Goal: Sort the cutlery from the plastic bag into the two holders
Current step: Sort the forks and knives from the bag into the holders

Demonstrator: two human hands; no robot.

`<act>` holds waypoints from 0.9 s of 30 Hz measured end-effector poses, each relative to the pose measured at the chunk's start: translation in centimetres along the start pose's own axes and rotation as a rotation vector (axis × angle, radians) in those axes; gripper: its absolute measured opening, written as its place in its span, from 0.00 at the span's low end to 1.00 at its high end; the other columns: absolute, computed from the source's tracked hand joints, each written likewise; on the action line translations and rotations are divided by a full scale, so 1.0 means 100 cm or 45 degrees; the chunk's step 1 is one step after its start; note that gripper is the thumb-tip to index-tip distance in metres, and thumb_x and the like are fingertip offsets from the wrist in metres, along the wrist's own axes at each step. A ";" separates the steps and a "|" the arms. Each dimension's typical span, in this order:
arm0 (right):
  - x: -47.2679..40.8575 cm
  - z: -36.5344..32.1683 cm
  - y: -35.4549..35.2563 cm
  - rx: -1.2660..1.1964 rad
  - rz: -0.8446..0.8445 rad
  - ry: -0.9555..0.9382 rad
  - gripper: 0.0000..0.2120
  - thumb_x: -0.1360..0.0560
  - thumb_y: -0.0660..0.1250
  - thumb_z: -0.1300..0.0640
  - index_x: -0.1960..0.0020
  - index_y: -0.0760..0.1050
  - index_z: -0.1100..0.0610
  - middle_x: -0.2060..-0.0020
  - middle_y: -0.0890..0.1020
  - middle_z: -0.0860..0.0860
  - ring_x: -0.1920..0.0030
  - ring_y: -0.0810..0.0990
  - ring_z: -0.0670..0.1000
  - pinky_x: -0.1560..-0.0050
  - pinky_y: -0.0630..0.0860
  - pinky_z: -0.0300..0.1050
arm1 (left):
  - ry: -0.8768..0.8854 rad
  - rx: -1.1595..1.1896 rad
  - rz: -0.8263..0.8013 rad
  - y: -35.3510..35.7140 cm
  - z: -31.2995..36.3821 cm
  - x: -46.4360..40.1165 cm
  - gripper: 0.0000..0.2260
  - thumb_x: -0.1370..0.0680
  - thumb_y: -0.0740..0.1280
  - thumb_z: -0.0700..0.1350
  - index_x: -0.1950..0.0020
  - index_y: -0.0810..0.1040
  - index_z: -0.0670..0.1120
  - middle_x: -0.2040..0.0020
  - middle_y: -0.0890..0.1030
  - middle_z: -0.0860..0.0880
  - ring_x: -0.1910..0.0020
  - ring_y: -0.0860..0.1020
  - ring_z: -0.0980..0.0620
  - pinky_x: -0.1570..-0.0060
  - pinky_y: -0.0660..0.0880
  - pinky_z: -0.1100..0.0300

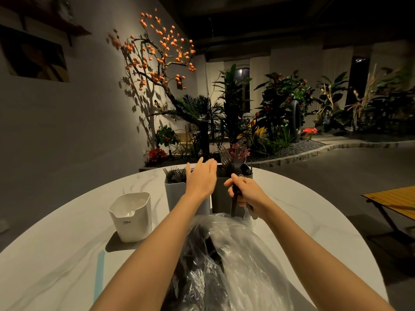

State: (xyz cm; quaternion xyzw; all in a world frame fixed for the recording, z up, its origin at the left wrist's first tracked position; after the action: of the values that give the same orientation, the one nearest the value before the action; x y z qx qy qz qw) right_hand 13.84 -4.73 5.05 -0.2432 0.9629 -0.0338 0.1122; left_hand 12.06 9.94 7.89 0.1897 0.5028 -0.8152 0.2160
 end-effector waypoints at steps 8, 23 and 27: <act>0.006 -0.010 0.017 -0.080 -0.157 -0.030 0.18 0.16 0.50 0.49 0.54 0.74 0.58 0.68 0.76 0.54 0.77 0.64 0.44 0.75 0.61 0.36 | -0.171 0.530 0.030 -0.008 0.017 0.011 0.26 0.22 0.65 0.58 0.33 0.63 0.43 0.41 0.69 0.46 0.38 0.67 0.49 0.40 0.67 0.56; 0.008 -0.011 0.050 -0.004 -0.490 0.083 0.18 0.17 0.52 0.48 0.49 0.75 0.58 0.67 0.80 0.51 0.75 0.63 0.46 0.74 0.57 0.38 | -0.431 1.079 0.252 -0.052 -0.008 0.023 0.10 0.18 0.61 0.43 0.46 0.60 0.41 0.63 0.79 0.49 0.62 0.78 0.54 0.56 0.76 0.59; 0.011 -0.009 0.053 -0.063 -0.549 0.082 0.16 0.18 0.56 0.48 0.54 0.74 0.58 0.70 0.76 0.48 0.77 0.61 0.43 0.75 0.55 0.35 | -0.530 1.057 0.319 -0.058 -0.030 0.020 0.14 0.19 0.64 0.46 0.44 0.60 0.42 0.53 0.82 0.43 0.48 0.80 0.44 0.43 0.76 0.46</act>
State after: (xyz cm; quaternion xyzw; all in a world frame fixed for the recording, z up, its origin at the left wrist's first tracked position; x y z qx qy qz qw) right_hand 10.25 -0.59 5.04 -0.4449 0.8922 -0.0409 0.0657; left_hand 7.52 14.63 9.85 0.1518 0.0540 -0.9355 0.3146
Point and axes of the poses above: each hand's wrist, its own x-axis away from the middle knuckle, its own y-axis out of the palm, z = x × y, the point moved 1 cm from there along -x, towards the middle knuckle
